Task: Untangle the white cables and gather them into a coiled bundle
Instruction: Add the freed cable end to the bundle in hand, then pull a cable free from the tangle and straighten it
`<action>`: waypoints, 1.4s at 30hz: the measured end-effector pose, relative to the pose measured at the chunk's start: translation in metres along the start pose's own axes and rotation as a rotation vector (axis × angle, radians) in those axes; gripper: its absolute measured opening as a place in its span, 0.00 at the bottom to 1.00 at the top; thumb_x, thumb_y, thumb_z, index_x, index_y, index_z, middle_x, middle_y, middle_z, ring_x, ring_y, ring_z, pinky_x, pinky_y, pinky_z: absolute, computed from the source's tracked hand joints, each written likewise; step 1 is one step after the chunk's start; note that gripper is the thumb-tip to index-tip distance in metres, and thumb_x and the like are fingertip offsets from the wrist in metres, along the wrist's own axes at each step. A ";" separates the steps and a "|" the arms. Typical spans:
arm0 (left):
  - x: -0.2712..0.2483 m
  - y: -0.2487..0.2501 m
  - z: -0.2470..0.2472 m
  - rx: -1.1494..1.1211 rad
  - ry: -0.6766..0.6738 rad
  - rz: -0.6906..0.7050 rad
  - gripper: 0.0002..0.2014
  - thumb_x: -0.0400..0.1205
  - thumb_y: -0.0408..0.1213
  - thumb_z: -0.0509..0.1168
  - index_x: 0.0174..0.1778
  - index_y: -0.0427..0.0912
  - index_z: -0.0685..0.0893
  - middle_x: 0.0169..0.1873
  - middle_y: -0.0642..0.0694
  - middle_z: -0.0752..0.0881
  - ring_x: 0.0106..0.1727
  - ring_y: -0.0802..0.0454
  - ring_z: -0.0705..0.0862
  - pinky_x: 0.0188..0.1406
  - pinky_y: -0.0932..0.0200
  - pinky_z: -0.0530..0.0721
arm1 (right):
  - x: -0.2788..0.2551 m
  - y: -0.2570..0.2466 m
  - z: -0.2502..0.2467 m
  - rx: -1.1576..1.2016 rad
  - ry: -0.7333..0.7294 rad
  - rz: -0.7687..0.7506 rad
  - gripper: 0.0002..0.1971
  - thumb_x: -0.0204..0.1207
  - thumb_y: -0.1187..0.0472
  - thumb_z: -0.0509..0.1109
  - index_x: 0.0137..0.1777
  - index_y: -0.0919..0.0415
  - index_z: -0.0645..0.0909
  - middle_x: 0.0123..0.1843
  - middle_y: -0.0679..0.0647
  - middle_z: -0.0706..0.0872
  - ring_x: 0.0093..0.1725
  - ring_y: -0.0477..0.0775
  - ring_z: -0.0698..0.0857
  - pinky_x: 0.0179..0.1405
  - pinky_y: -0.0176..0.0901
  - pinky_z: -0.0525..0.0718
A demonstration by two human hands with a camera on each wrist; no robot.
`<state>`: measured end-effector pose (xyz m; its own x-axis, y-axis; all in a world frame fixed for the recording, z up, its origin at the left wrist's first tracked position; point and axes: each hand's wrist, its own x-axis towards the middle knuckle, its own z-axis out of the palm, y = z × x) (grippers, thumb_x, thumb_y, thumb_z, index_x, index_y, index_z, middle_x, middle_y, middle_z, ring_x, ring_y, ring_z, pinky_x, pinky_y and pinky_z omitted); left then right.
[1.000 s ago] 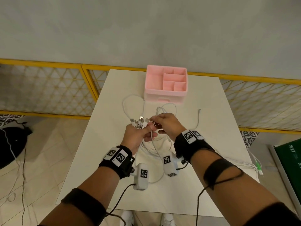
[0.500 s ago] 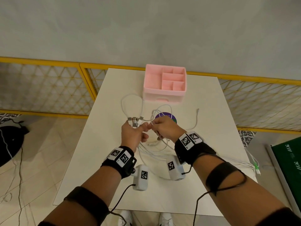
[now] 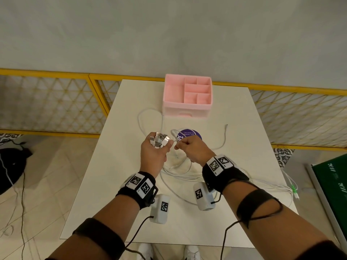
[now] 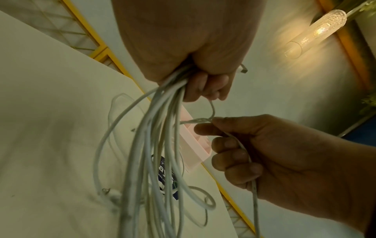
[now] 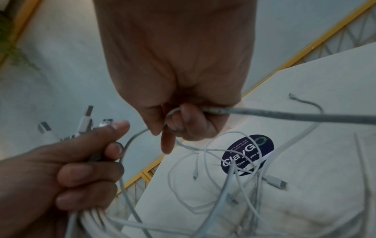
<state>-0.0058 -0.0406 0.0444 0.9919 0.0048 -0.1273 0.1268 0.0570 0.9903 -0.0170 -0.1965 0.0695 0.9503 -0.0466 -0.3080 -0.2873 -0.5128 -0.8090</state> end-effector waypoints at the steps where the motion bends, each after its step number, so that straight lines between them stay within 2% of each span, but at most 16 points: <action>1: 0.001 0.000 0.000 0.027 -0.008 -0.005 0.10 0.77 0.30 0.78 0.48 0.39 0.84 0.30 0.44 0.85 0.26 0.54 0.80 0.17 0.62 0.72 | 0.000 0.000 0.000 -0.021 -0.005 -0.026 0.14 0.86 0.59 0.65 0.48 0.66 0.89 0.18 0.41 0.75 0.17 0.39 0.72 0.22 0.30 0.68; 4: 0.007 -0.004 -0.001 0.179 -0.058 -0.046 0.07 0.78 0.36 0.78 0.47 0.38 0.88 0.25 0.44 0.85 0.21 0.53 0.77 0.17 0.63 0.72 | 0.001 0.000 0.001 -0.067 -0.029 -0.097 0.16 0.85 0.57 0.67 0.47 0.69 0.89 0.23 0.45 0.74 0.19 0.40 0.70 0.25 0.32 0.67; 7: 0.010 -0.007 -0.003 0.284 -0.113 -0.045 0.06 0.79 0.39 0.77 0.43 0.40 0.89 0.21 0.49 0.84 0.18 0.57 0.76 0.21 0.62 0.73 | -0.001 0.001 -0.009 -0.137 -0.087 -0.104 0.13 0.85 0.56 0.68 0.48 0.61 0.91 0.22 0.38 0.80 0.22 0.38 0.75 0.29 0.29 0.71; 9: 0.011 -0.009 -0.005 0.333 -0.125 -0.034 0.05 0.79 0.39 0.76 0.41 0.42 0.89 0.20 0.52 0.83 0.19 0.58 0.77 0.24 0.62 0.74 | -0.002 0.006 -0.021 -0.132 -0.108 -0.072 0.11 0.84 0.57 0.68 0.45 0.57 0.91 0.18 0.40 0.76 0.22 0.41 0.71 0.27 0.33 0.71; 11: 0.013 -0.013 -0.008 0.337 -0.079 -0.031 0.05 0.80 0.37 0.76 0.39 0.43 0.89 0.21 0.50 0.83 0.20 0.57 0.76 0.28 0.60 0.76 | -0.003 0.014 -0.039 -0.006 -0.069 -0.022 0.11 0.82 0.60 0.69 0.41 0.58 0.91 0.21 0.45 0.75 0.25 0.49 0.71 0.26 0.38 0.70; 14: 0.017 -0.020 -0.017 0.307 0.013 -0.051 0.07 0.81 0.35 0.74 0.38 0.47 0.86 0.28 0.48 0.85 0.27 0.53 0.81 0.35 0.58 0.81 | -0.006 0.027 -0.070 0.197 0.072 0.000 0.13 0.83 0.66 0.67 0.40 0.64 0.90 0.26 0.56 0.76 0.28 0.53 0.73 0.28 0.42 0.72; 18: 0.023 -0.033 -0.029 0.214 0.130 -0.140 0.06 0.81 0.36 0.74 0.38 0.48 0.86 0.33 0.47 0.87 0.34 0.47 0.83 0.41 0.50 0.82 | -0.014 0.040 -0.106 0.490 0.305 0.025 0.13 0.83 0.69 0.61 0.41 0.67 0.86 0.29 0.56 0.73 0.26 0.51 0.72 0.28 0.42 0.70; 23: 0.028 -0.046 -0.039 0.116 0.284 -0.301 0.11 0.83 0.34 0.71 0.35 0.42 0.81 0.28 0.45 0.79 0.27 0.46 0.76 0.27 0.59 0.74 | -0.016 0.065 -0.136 0.835 0.750 0.113 0.16 0.83 0.68 0.55 0.40 0.62 0.82 0.28 0.52 0.71 0.24 0.48 0.69 0.22 0.39 0.69; 26: 0.026 -0.050 -0.040 0.115 0.302 -0.342 0.11 0.83 0.34 0.71 0.35 0.41 0.80 0.26 0.45 0.78 0.22 0.49 0.74 0.20 0.61 0.72 | -0.016 0.081 -0.143 0.981 0.914 0.194 0.17 0.83 0.66 0.52 0.39 0.61 0.80 0.28 0.51 0.70 0.22 0.47 0.70 0.21 0.38 0.70; 29: 0.025 -0.050 -0.039 0.092 0.355 -0.365 0.09 0.83 0.33 0.71 0.38 0.38 0.80 0.27 0.45 0.79 0.22 0.49 0.75 0.19 0.62 0.72 | -0.014 0.089 -0.145 1.184 0.977 0.234 0.14 0.84 0.65 0.53 0.40 0.60 0.77 0.32 0.52 0.77 0.25 0.50 0.78 0.23 0.37 0.82; 30: 0.026 -0.050 -0.040 0.076 0.393 -0.373 0.09 0.83 0.33 0.71 0.39 0.37 0.80 0.27 0.45 0.80 0.22 0.49 0.75 0.17 0.63 0.72 | -0.014 0.089 -0.143 1.241 1.007 0.206 0.13 0.85 0.65 0.54 0.41 0.60 0.76 0.35 0.54 0.80 0.28 0.52 0.83 0.28 0.41 0.87; 32: 0.027 -0.048 -0.043 0.028 0.459 -0.393 0.07 0.82 0.33 0.71 0.43 0.36 0.79 0.29 0.44 0.80 0.23 0.49 0.76 0.14 0.64 0.72 | -0.015 0.085 -0.139 1.324 1.096 0.090 0.13 0.86 0.65 0.53 0.43 0.64 0.77 0.36 0.60 0.85 0.35 0.59 0.91 0.33 0.46 0.89; 34: 0.026 -0.047 -0.043 -0.018 0.459 -0.408 0.08 0.83 0.33 0.71 0.43 0.36 0.79 0.29 0.44 0.79 0.23 0.50 0.75 0.13 0.66 0.71 | -0.017 0.078 -0.133 1.321 1.065 -0.024 0.14 0.86 0.66 0.53 0.44 0.66 0.78 0.38 0.63 0.87 0.44 0.66 0.93 0.39 0.49 0.90; 37: 0.018 -0.043 -0.039 -0.038 0.337 -0.411 0.07 0.84 0.34 0.71 0.44 0.35 0.81 0.31 0.41 0.82 0.19 0.52 0.71 0.13 0.66 0.68 | -0.021 0.063 -0.121 1.203 0.744 -0.121 0.13 0.88 0.64 0.55 0.47 0.64 0.80 0.44 0.64 0.87 0.50 0.68 0.92 0.49 0.53 0.90; 39: 0.014 -0.039 -0.036 -0.045 0.254 -0.357 0.08 0.84 0.36 0.71 0.50 0.33 0.84 0.35 0.38 0.89 0.16 0.55 0.68 0.15 0.65 0.67 | -0.027 0.050 -0.110 1.101 0.531 -0.157 0.12 0.88 0.65 0.57 0.48 0.65 0.81 0.45 0.65 0.87 0.46 0.68 0.92 0.47 0.53 0.90; 42: 0.008 -0.027 -0.029 -0.069 0.185 -0.268 0.09 0.84 0.36 0.71 0.54 0.33 0.85 0.42 0.39 0.93 0.16 0.56 0.70 0.16 0.65 0.67 | -0.031 0.035 -0.086 0.909 0.330 -0.171 0.11 0.87 0.68 0.59 0.49 0.68 0.83 0.41 0.64 0.87 0.34 0.62 0.88 0.36 0.50 0.87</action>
<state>-0.0014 -0.0133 0.0149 0.9036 0.1612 -0.3969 0.3754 0.1485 0.9149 -0.0457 -0.2865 0.0941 0.9339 -0.3410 -0.1076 0.0052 0.3139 -0.9494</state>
